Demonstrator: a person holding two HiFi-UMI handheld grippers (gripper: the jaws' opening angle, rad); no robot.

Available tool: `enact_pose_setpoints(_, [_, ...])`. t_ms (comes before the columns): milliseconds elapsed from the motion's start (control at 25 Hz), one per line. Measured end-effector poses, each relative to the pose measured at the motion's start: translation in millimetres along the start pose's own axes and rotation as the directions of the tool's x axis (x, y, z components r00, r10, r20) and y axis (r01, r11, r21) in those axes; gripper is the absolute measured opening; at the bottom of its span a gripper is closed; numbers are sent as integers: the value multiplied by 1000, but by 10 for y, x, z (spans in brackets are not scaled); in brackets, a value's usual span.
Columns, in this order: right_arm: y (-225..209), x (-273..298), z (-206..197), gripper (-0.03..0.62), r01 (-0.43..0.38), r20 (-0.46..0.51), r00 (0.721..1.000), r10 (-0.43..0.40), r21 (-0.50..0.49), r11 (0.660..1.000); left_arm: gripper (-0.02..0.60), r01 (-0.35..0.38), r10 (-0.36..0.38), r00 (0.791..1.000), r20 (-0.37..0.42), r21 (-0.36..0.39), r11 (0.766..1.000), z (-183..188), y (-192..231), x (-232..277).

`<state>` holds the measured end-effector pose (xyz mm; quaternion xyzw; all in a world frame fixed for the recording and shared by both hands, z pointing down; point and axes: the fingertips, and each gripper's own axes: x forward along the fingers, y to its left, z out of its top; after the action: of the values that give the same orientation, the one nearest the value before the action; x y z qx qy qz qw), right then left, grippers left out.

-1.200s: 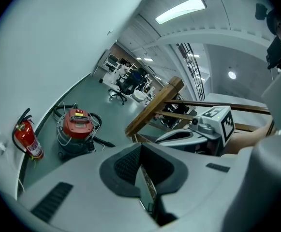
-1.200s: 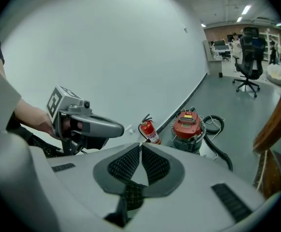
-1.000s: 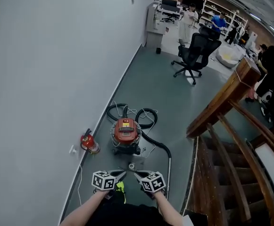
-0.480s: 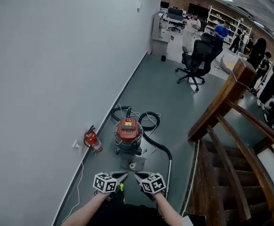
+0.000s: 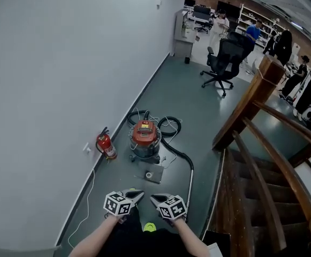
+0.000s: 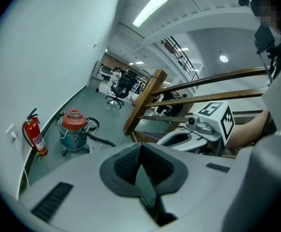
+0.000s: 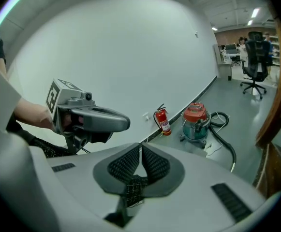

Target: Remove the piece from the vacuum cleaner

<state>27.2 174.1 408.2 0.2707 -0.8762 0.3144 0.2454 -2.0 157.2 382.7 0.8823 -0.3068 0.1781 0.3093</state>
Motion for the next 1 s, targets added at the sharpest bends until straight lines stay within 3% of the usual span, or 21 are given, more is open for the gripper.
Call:
enact_pose_setpoints(440, [232, -241, -196, 28, -25, 49, 999, 24, 19, 1000, 9, -46, 48, 998, 48, -38, 998, -124, -357, -193])
enact_pose_setpoints(680, [286, -287, -225, 28, -25, 69, 997, 23, 32, 999, 9, -56, 64, 995, 81, -98, 994, -290, -431, -273])
enact_pose_setpoints(1000, [408, -388, -180, 15, 24, 137, 990, -24, 3, 1000, 9, -48, 49, 995, 90, -21, 999, -357, -519, -292])
